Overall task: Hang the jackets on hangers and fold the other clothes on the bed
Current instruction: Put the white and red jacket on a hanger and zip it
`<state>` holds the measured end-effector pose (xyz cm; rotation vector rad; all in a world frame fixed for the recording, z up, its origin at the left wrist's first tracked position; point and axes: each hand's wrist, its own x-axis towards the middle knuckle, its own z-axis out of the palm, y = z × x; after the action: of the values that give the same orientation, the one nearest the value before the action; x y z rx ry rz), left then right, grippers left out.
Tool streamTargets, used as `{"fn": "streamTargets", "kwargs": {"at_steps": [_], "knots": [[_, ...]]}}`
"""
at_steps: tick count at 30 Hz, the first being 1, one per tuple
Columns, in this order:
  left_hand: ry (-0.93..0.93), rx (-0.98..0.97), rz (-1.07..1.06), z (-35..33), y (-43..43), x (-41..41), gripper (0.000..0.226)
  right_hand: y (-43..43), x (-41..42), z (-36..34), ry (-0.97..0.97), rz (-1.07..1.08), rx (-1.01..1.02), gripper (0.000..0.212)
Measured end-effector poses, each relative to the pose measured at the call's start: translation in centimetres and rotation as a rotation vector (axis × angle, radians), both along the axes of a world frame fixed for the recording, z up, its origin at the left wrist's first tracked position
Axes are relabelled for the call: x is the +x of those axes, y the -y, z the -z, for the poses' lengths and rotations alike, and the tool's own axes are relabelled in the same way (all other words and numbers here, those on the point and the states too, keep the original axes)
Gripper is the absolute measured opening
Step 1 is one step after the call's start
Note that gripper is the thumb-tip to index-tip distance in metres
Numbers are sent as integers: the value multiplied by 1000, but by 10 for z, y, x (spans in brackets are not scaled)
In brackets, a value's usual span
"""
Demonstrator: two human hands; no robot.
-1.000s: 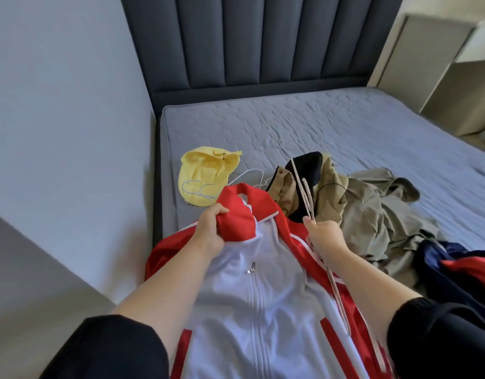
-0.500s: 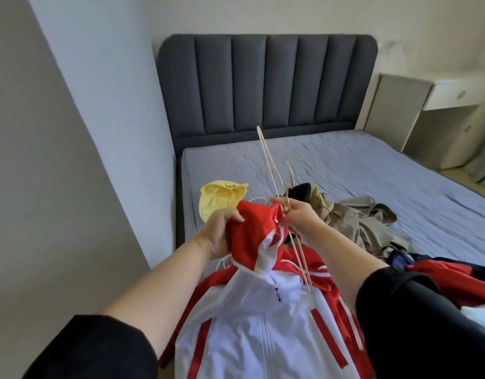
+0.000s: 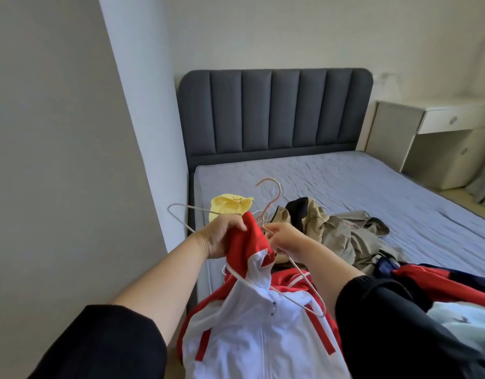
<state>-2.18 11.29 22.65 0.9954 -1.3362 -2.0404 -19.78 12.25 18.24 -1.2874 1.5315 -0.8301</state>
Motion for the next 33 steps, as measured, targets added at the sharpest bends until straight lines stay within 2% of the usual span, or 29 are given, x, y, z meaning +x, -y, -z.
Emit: {"fn": "streamTargets", "kwargs": {"at_steps": [5,8,10,13,15,17,18,20,22,23,27,29,31,33], "knots": [[32,-35,-5,-17,-7,-8,36,-12,10,1,90,-55,67,24],[22,-53,-38,-26,-11,-11,30,-13,22,-1,253,4,135,36],[51,-79,-26,-32,-16,-11,27,-15,28,0,322,76,189,36],[74,-97,7,-37,-19,-6,28,-22,30,1,230,130,166,34],[76,-105,2,-40,-17,0,19,-28,20,-5,133,142,130,31],[108,-122,-80,-40,-12,6,6,-34,1,-20,58,191,57,26],[173,-139,-152,-40,-10,10,13,-36,-10,-30,64,233,13,23],[432,-260,-343,-38,-6,13,11,-39,-25,-55,32,295,-70,21],[794,-530,-485,-34,-3,10,13,-40,-28,-80,-72,293,-156,30],[865,-668,-534,-32,-4,5,14,-39,-26,-92,-135,288,-200,34],[635,-1160,-549,-33,-26,-25,19,-36,-15,-123,-277,311,-354,37],[687,-1279,-507,-28,-33,-36,25,-37,-13,-134,-334,299,-371,33],[812,-1250,-522,-23,-34,-42,25,-39,-12,-143,-351,270,-372,25],[822,-1097,-566,-24,-34,-46,19,-43,-12,-150,-334,264,-389,22]]}}
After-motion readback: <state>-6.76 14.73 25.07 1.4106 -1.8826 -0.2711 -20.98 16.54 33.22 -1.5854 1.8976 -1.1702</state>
